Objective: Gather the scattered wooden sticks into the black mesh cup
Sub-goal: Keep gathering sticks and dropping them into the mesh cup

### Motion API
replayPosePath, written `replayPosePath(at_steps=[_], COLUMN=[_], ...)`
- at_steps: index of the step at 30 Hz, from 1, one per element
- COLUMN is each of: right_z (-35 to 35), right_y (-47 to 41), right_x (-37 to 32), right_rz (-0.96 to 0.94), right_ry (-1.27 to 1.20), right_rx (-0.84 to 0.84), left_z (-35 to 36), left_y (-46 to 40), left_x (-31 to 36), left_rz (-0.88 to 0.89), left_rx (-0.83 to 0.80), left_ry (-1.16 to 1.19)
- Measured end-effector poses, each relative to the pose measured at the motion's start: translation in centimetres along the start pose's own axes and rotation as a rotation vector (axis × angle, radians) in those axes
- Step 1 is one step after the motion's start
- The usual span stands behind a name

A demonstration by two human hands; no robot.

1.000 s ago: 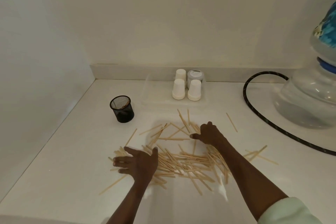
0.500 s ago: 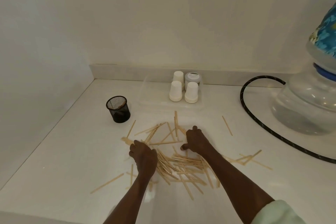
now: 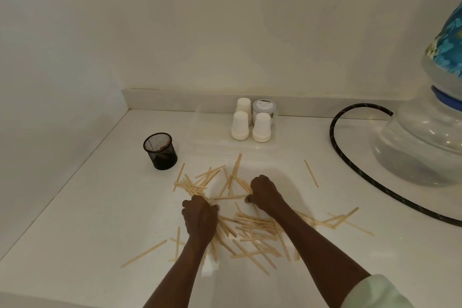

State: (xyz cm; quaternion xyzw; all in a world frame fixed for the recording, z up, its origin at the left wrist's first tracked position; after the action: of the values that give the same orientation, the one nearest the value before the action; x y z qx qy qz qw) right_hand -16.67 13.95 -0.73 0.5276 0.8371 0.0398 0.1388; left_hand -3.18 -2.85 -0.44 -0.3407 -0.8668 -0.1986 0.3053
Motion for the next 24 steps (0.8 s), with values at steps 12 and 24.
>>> replayPosePath(at_steps=[12,24], right_z=[-1.0,-0.9], right_y=[0.2,-0.6], right_x=[-0.5,-0.7], right_rz=[0.012,0.023], right_ry=[-0.020,0.006], right_rx=[0.100,0.074], left_z=[-0.3,0.4], left_y=[-3.0,-3.7], left_x=[0.2,0.2], left_rz=[-0.141,-0.127], left_rx=[-0.004,-0.024], left_ry=[0.225,0.203])
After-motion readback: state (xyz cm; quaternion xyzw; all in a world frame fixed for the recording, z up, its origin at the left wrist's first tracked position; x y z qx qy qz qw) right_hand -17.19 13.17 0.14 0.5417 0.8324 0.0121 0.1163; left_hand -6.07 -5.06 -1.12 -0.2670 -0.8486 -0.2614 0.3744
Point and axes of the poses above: each hand's wrist, its own y-axis away from the middle knuckle, its own z-axis out of the palm, x = y × z, the point moved 10 cm from there along -y, towards the middle knuckle, and after that the axes turned 14 degrees about y, right-handed, at the moved point
